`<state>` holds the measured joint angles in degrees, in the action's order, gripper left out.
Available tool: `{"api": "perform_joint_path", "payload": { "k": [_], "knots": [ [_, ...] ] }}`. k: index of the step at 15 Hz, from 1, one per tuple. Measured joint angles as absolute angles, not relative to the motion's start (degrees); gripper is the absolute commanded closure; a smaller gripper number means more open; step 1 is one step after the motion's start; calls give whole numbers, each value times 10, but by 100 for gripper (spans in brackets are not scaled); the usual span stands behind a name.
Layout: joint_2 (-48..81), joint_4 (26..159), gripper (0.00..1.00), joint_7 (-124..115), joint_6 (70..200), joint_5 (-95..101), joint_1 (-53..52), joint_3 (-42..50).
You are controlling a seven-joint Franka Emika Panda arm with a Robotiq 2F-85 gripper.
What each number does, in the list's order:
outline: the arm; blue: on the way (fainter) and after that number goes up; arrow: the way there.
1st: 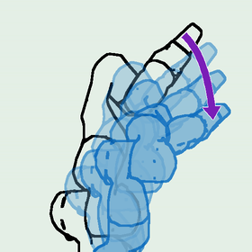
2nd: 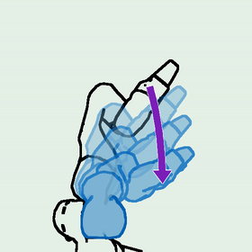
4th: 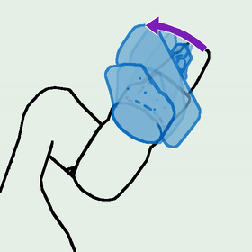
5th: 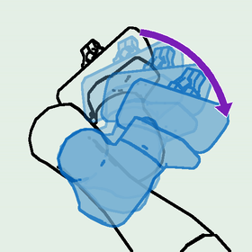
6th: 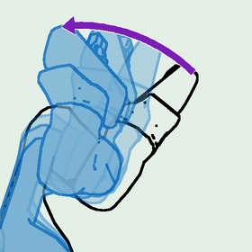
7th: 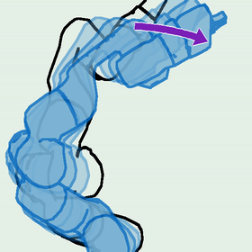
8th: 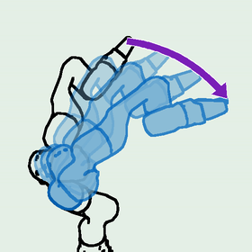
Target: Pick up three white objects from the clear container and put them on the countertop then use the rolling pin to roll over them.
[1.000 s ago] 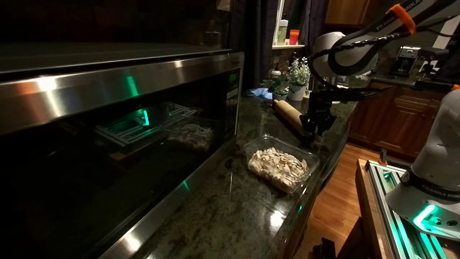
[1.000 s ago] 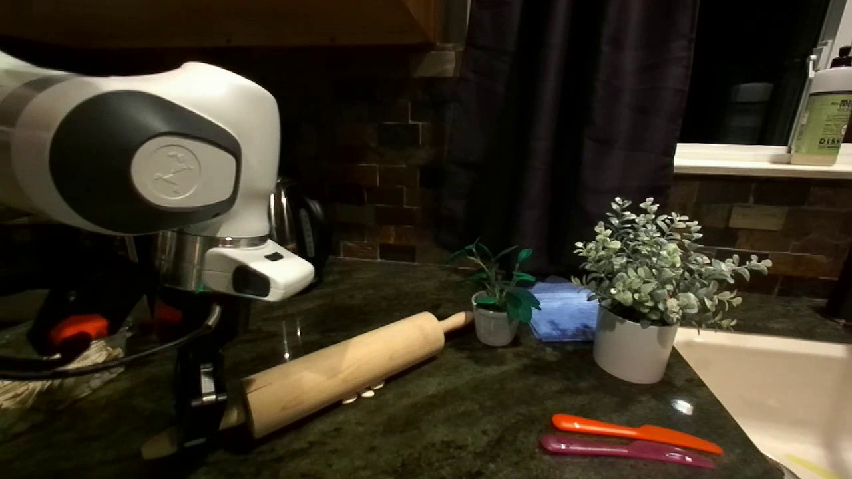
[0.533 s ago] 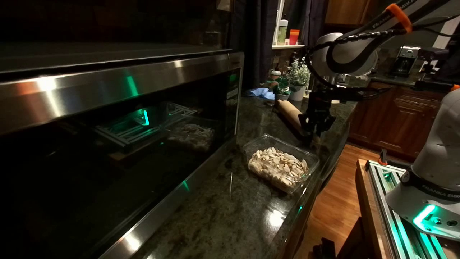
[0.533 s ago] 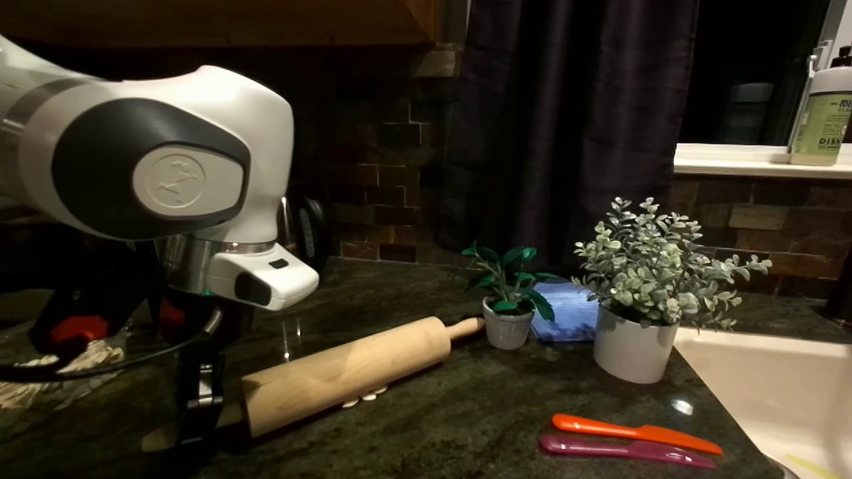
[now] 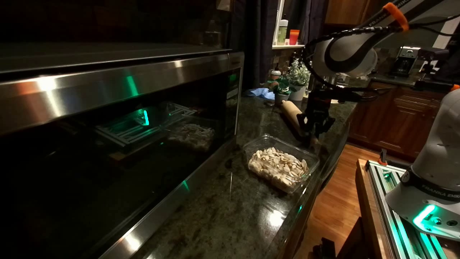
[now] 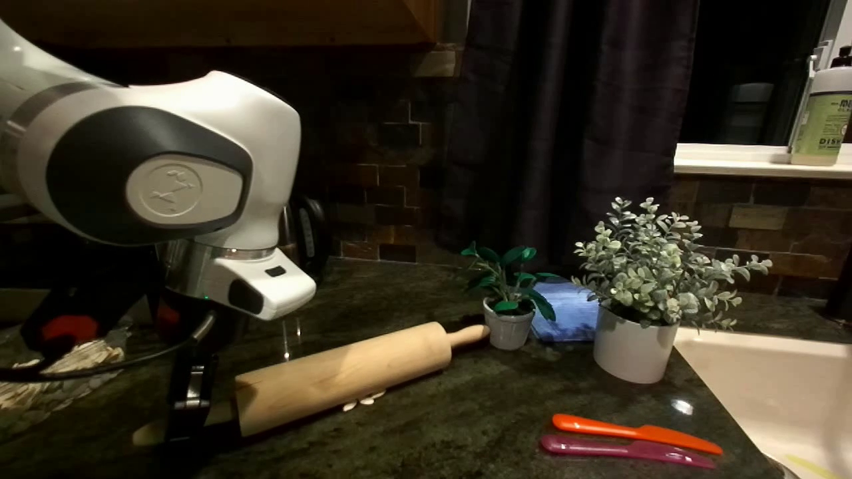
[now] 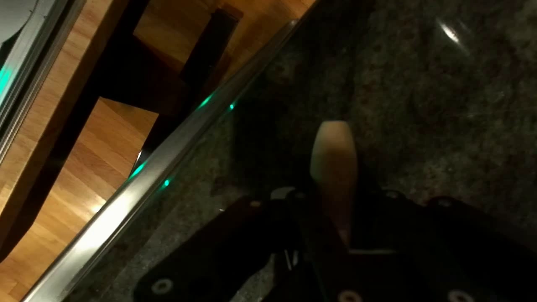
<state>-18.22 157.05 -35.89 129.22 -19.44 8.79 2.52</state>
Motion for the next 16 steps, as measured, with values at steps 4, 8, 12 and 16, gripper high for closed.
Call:
{"api": "perform_joint_path", "payload": {
  "k": [4, 8, 12, 16],
  "knots": [
    [-180, 1570, 93, -393, 1298, -210, 88, 25],
    [-177, 1570, 93, -422, 1307, -229, 88, 25],
    [-172, 1571, 93, -433, 1318, -263, 88, 29],
    [-167, 1571, 93, -417, 1324, -299, 82, 35]
  ]
}}
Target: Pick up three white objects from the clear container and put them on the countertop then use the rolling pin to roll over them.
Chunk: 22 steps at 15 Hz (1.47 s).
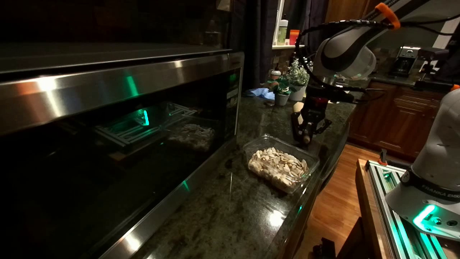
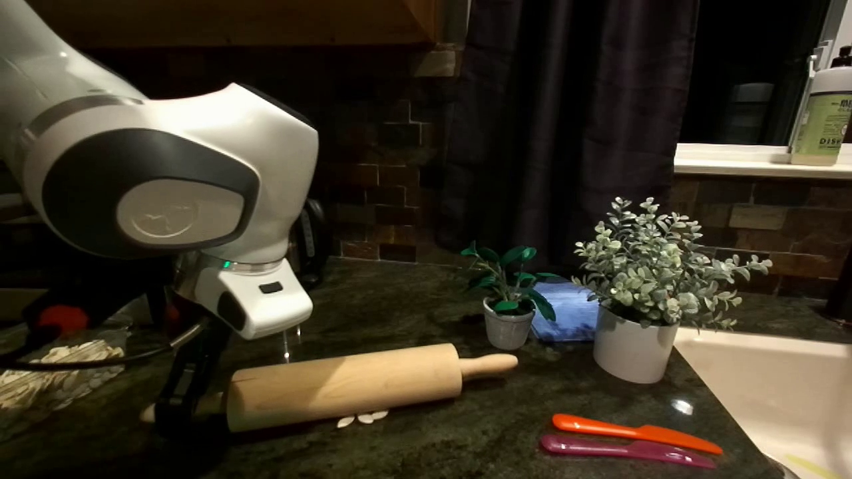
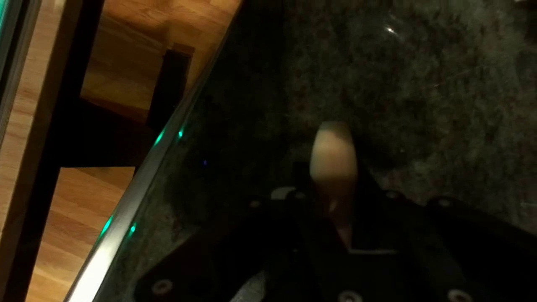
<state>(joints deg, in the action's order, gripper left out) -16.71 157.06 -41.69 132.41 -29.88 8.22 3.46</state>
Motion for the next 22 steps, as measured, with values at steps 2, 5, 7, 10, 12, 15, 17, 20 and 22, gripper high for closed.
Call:
{"api": "perform_joint_path", "payload": {
  "k": [2, 5, 7, 10, 12, 15, 17, 20, 22],
  "knots": [
    [-165, 1571, 93, -385, 1324, -316, 75, 36],
    [-162, 1571, 93, -331, 1324, -342, 63, 36],
    [-160, 1571, 93, -302, 1324, -355, 57, 36],
    [-159, 1571, 93, -275, 1324, -362, 52, 36],
    [-159, 1571, 93, -274, 1324, -359, 52, 35],
    [-160, 1570, 93, -295, 1323, -341, 56, 32],
    [-164, 1570, 93, -335, 1323, -311, 63, 28],
    [-170, 1570, 93, -402, 1323, -270, 74, 22],
    [-173, 1570, 93, -439, 1324, -252, 80, 20]
  ]
}}
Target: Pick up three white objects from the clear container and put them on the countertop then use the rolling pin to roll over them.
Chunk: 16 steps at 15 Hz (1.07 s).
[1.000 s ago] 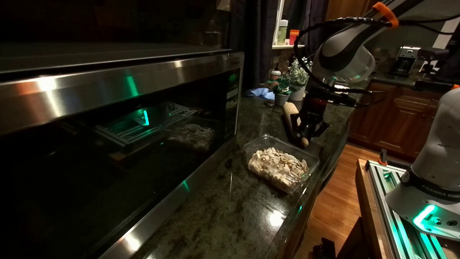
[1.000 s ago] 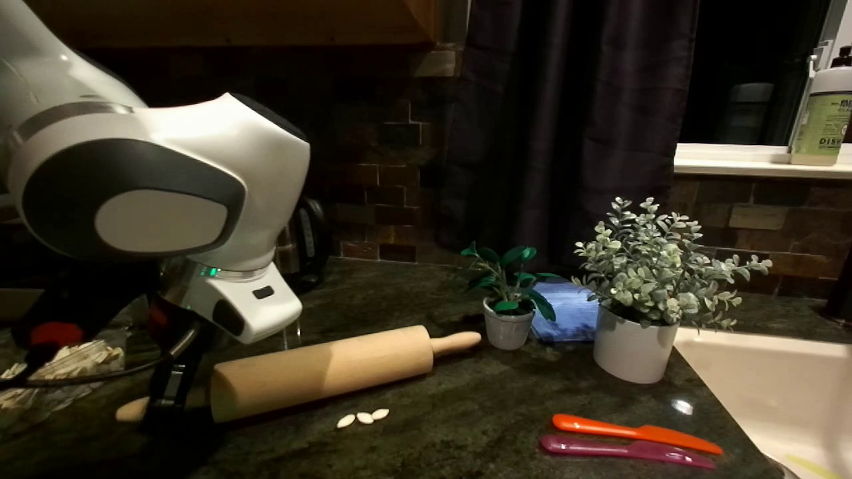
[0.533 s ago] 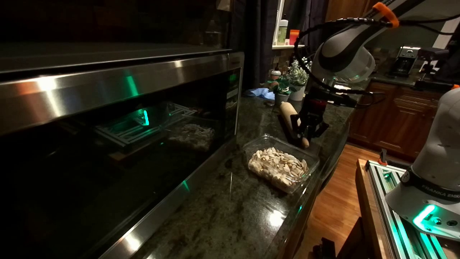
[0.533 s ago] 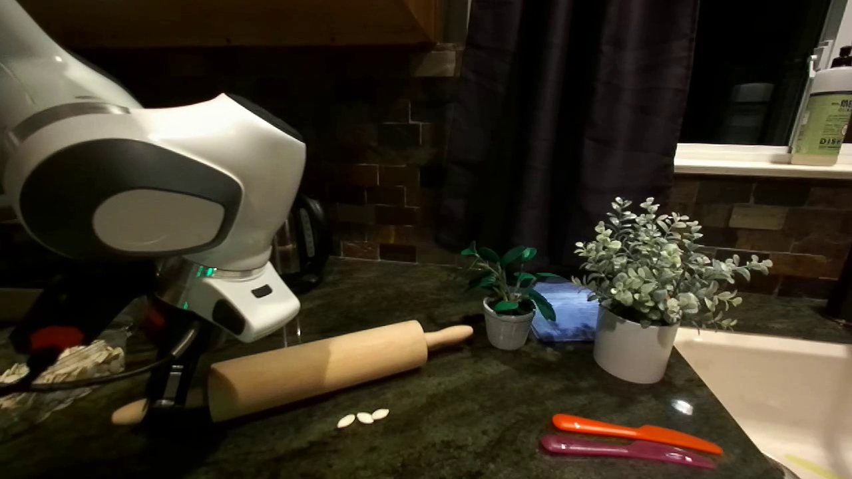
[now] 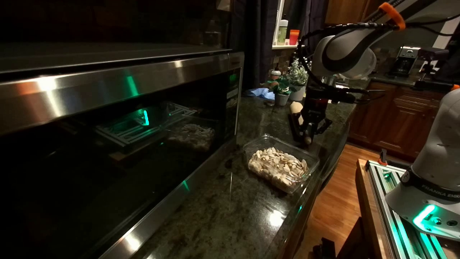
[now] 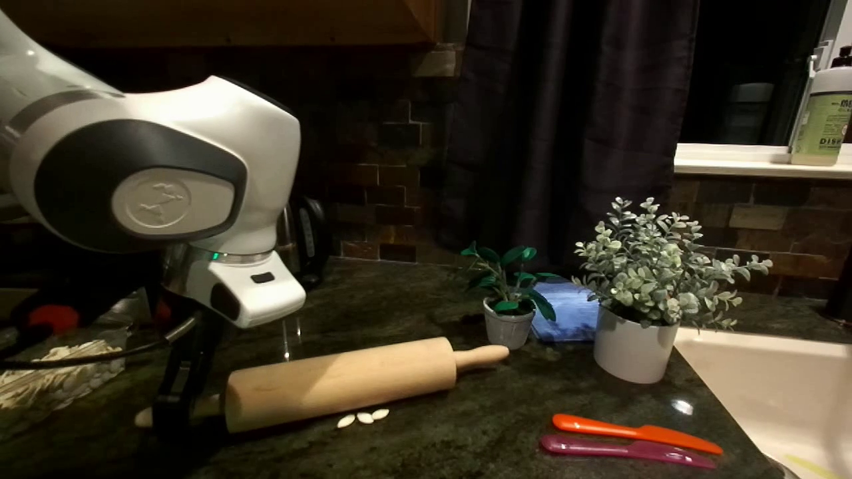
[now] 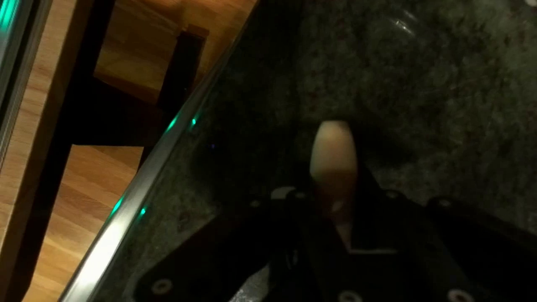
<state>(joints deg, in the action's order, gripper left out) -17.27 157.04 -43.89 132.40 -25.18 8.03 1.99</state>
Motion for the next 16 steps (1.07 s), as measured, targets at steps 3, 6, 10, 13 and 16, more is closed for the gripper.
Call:
{"api": "perform_joint_path", "payload": {
  "k": [3, 6, 10, 13, 16],
  "knots": [
    [-175, 1570, 93, -486, 1324, -230, 88, 18],
    [-178, 1570, 93, -532, 1324, -207, 92, 16],
    [-179, 1570, 93, -580, 1324, -194, 94, 14],
    [-179, 1570, 93, -590, 1324, -194, 94, 14],
    [-178, 1571, 93, -586, 1331, -197, 91, 14]
  ]
}}
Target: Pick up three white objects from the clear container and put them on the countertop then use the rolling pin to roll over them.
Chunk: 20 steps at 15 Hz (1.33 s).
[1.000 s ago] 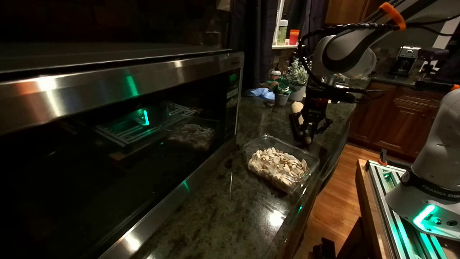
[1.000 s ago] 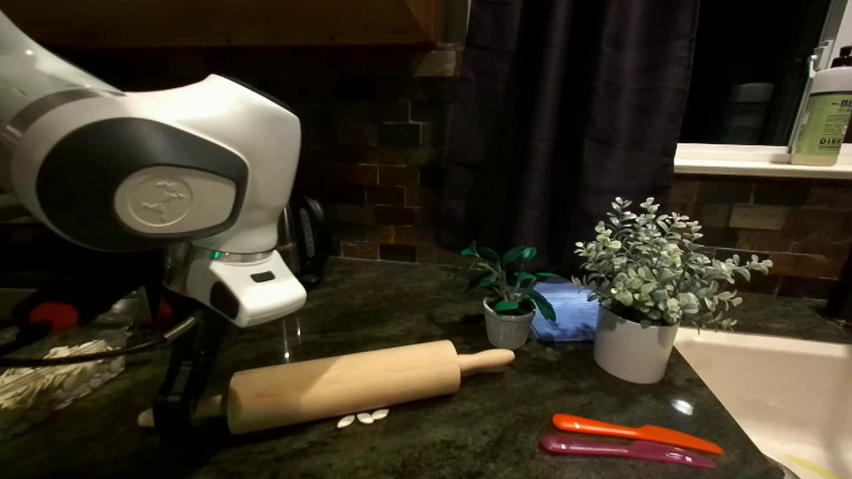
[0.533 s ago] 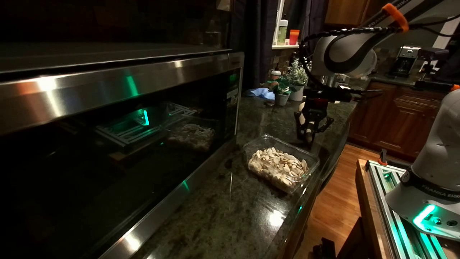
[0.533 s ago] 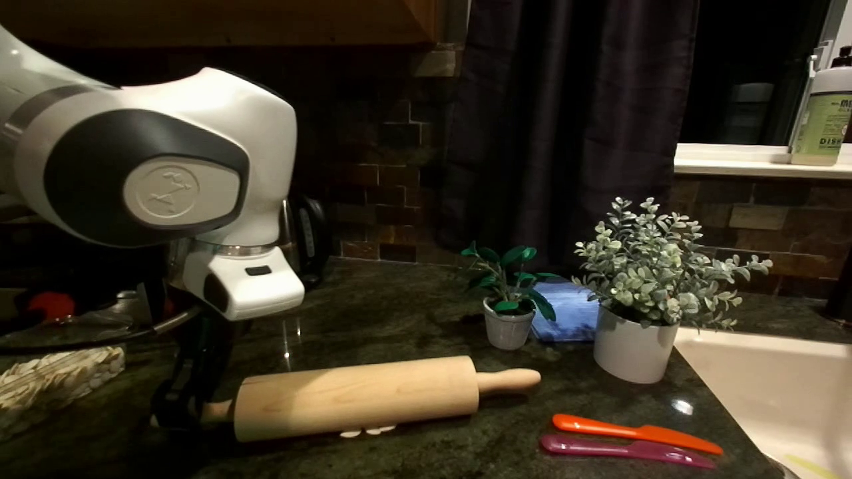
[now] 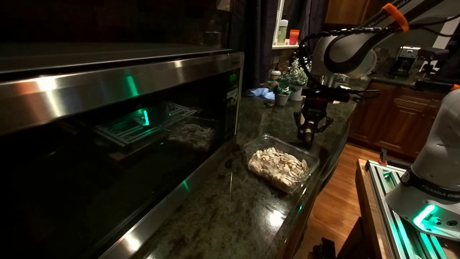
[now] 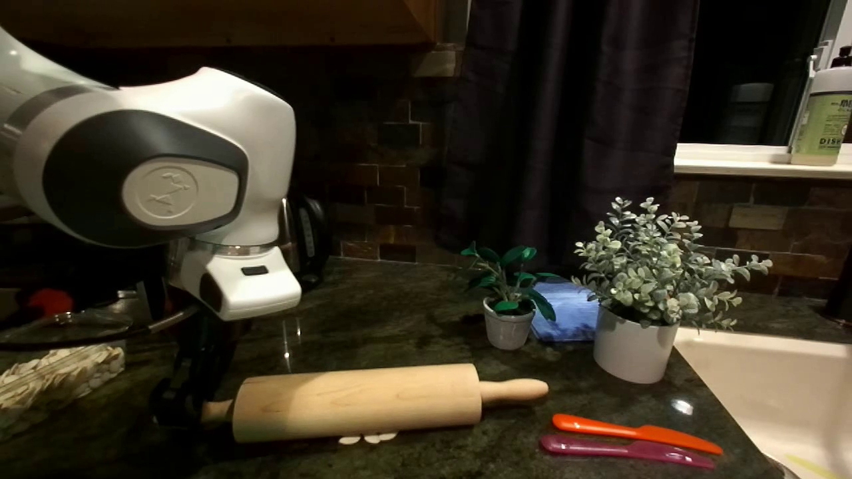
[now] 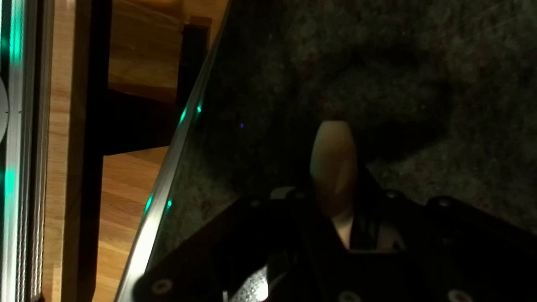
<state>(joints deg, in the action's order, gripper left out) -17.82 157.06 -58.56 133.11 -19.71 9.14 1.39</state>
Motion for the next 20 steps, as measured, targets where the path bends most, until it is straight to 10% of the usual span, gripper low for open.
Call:
{"api": "perform_joint_path", "payload": {
  "k": [20],
  "knots": [
    [-186, 1571, 93, -386, 1325, -166, 38, -9]
  ]
}}
